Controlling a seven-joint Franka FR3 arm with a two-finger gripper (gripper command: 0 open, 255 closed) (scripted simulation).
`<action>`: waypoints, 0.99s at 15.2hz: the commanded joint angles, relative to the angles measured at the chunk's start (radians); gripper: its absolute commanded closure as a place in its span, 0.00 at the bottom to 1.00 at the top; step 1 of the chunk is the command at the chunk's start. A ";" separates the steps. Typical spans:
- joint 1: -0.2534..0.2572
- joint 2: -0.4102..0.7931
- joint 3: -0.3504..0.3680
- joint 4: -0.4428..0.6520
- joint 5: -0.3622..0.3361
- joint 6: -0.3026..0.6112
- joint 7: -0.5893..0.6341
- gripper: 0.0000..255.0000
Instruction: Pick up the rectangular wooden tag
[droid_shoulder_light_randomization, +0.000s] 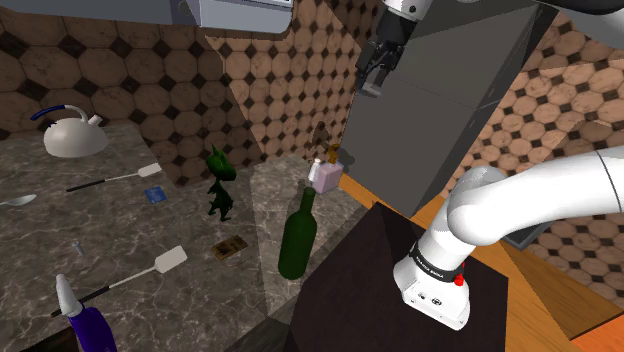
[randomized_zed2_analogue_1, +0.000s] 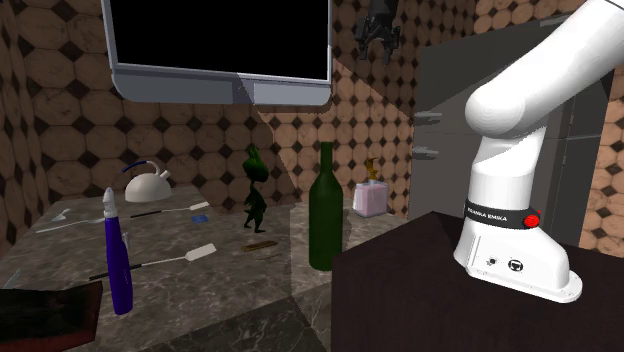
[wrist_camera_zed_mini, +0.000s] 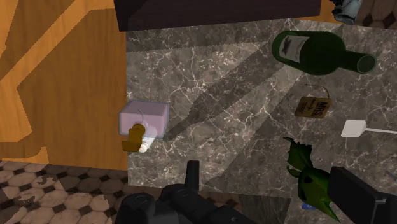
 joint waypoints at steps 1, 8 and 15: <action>0.000 0.000 0.000 0.000 0.000 0.000 0.000 0.00; -0.010 0.031 0.147 -0.140 0.067 0.118 0.262 0.00; -0.014 0.150 0.297 -0.206 0.135 0.254 0.525 0.00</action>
